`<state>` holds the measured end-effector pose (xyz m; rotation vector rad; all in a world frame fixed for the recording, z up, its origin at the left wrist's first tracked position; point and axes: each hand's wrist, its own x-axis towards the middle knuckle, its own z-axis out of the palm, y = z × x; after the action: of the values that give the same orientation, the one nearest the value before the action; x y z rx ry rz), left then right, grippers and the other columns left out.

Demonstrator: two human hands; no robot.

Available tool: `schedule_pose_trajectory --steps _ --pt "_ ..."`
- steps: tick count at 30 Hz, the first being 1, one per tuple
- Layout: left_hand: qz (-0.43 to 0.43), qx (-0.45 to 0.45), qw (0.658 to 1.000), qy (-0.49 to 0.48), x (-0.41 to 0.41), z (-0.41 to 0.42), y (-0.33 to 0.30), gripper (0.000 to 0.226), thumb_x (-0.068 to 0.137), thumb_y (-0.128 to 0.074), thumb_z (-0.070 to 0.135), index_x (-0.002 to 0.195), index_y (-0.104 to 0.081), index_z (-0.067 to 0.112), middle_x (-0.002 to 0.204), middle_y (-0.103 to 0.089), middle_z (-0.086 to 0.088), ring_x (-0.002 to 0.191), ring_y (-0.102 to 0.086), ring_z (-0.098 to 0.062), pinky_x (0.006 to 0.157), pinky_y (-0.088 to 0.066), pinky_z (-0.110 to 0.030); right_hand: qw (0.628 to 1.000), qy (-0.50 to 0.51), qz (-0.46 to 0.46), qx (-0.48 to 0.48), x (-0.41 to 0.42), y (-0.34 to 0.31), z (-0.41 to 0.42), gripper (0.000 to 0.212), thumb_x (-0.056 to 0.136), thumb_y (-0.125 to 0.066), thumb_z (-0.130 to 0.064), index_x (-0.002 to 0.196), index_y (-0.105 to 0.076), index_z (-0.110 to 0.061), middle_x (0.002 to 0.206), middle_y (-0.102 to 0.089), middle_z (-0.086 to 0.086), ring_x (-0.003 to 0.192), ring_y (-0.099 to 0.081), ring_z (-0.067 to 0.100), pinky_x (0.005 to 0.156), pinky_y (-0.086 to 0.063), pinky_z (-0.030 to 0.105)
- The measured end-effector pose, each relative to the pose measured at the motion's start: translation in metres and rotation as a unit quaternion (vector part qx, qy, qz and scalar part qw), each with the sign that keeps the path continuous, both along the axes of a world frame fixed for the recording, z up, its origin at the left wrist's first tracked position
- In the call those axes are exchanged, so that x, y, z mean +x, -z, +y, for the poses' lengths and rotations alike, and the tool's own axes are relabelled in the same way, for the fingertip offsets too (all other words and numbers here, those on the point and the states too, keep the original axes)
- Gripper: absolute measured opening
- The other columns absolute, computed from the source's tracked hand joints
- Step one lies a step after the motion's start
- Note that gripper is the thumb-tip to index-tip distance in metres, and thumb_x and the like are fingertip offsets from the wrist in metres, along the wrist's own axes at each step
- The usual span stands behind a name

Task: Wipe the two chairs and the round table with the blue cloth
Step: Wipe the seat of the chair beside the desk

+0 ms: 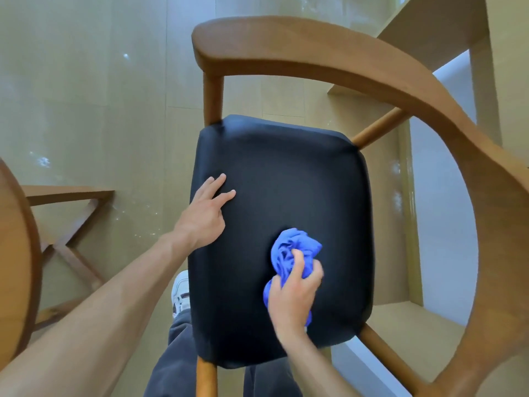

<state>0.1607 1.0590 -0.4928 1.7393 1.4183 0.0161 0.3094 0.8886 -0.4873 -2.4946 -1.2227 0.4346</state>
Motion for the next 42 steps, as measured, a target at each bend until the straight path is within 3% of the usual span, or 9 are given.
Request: schedule_pose_trajectory --steps 4,7,14,18,22,25,32,34,42 --pt "0.004 -0.003 1.0 0.008 0.001 -0.002 -0.001 0.06 0.094 -0.032 -0.003 0.146 -0.038 0.025 0.161 -0.001 0.015 0.148 0.005 -0.006 0.112 -0.019 -0.025 0.946 -0.314 0.059 -0.054 -0.084 -0.008 -0.032 0.066 0.052 -0.076 -0.02 0.113 -0.053 -0.03 0.122 -0.044 0.014 0.08 -0.059 0.026 0.065 -0.051 0.028" --pt "0.014 -0.005 1.0 0.012 0.0 -0.004 -0.003 0.059 0.096 -0.032 0.0 0.147 -0.035 0.029 0.16 0.002 0.018 0.147 0.008 -0.003 0.111 -0.024 -0.027 0.804 -0.586 -0.009 -0.102 -0.092 -0.007 -0.049 0.035 0.068 -0.062 -0.025 0.099 -0.057 -0.039 0.113 -0.054 0.006 0.07 -0.048 0.021 0.061 -0.043 0.028" --pt "0.033 0.01 0.999 0.029 -0.001 -0.004 -0.001 0.059 0.095 -0.035 0.001 0.147 -0.036 0.029 0.161 -0.002 0.017 0.147 0.005 -0.004 0.114 -0.023 -0.031 0.667 -0.74 -0.041 -0.069 0.057 -0.005 -0.059 0.036 0.082 -0.05 -0.012 0.105 -0.056 -0.039 0.117 -0.05 0.006 0.079 -0.047 0.023 0.065 -0.039 0.031" --pt "0.036 0.027 0.999 -0.003 0.006 -0.009 0.0 0.058 0.093 -0.039 -0.001 0.145 -0.04 0.025 0.161 -0.006 0.014 0.148 0.002 -0.006 0.115 -0.021 -0.032 0.791 -0.603 -0.055 -0.093 0.19 -0.018 -0.012 0.025 0.076 -0.069 -0.016 0.095 -0.066 -0.03 0.114 -0.053 0.008 0.082 -0.06 0.029 0.065 -0.047 0.031" --pt "0.046 0.033 0.998 -0.023 0.012 -0.01 0.002 0.057 0.092 -0.04 -0.002 0.143 -0.043 0.023 0.161 -0.009 0.013 0.148 0.001 -0.007 0.116 -0.019 -0.033 0.959 -0.242 -0.093 -0.115 0.253 -0.008 0.035 0.033 0.079 -0.061 -0.007 0.11 -0.058 -0.017 0.122 -0.048 0.011 0.101 -0.053 0.038 0.082 -0.046 0.039" --pt "0.05 0.036 0.998 -0.028 0.012 -0.01 0.003 0.057 0.091 -0.04 -0.004 0.142 -0.045 0.021 0.161 -0.011 0.012 0.148 -0.001 -0.008 0.116 -0.016 -0.03 0.993 0.091 0.003 -0.071 0.235 0.0 0.069 0.045 0.082 -0.058 -0.007 0.125 -0.045 -0.015 0.13 -0.037 0.014 0.105 -0.052 0.036 0.087 -0.044 0.036" --pt "0.06 0.038 0.996 -0.05 0.023 -0.012 -0.002 0.054 0.091 -0.039 -0.007 0.14 -0.046 0.016 0.161 -0.013 0.007 0.149 -0.002 -0.011 0.117 -0.01 -0.027 0.987 -0.138 0.071 -0.049 0.059 -0.012 0.004 0.045 0.066 -0.065 -0.011 0.108 -0.053 -0.021 0.119 -0.047 0.013 0.086 -0.056 0.036 0.068 -0.05 0.034" --pt "0.059 0.037 0.996 -0.052 0.024 -0.01 -0.004 0.054 0.091 -0.039 -0.008 0.139 -0.047 0.014 0.161 -0.015 0.005 0.149 -0.003 -0.013 0.118 -0.009 -0.027 0.944 -0.308 0.088 -0.075 0.006 -0.016 -0.026 0.044 0.061 -0.066 -0.02 0.103 -0.058 -0.027 0.114 -0.056 0.014 0.076 -0.058 0.03 0.062 -0.049 0.029" --pt "0.058 0.032 0.997 -0.032 0.019 -0.012 -0.005 0.055 0.092 -0.042 -0.005 0.142 -0.045 0.017 0.161 -0.013 0.007 0.149 -0.002 -0.011 0.118 -0.008 -0.027 0.58 -0.793 -0.025 -0.187 0.025 -0.019 -0.059 0.048 0.076 -0.064 -0.034 0.118 -0.048 -0.05 0.128 -0.041 -0.001 0.088 -0.045 0.014 0.071 -0.038 0.023"
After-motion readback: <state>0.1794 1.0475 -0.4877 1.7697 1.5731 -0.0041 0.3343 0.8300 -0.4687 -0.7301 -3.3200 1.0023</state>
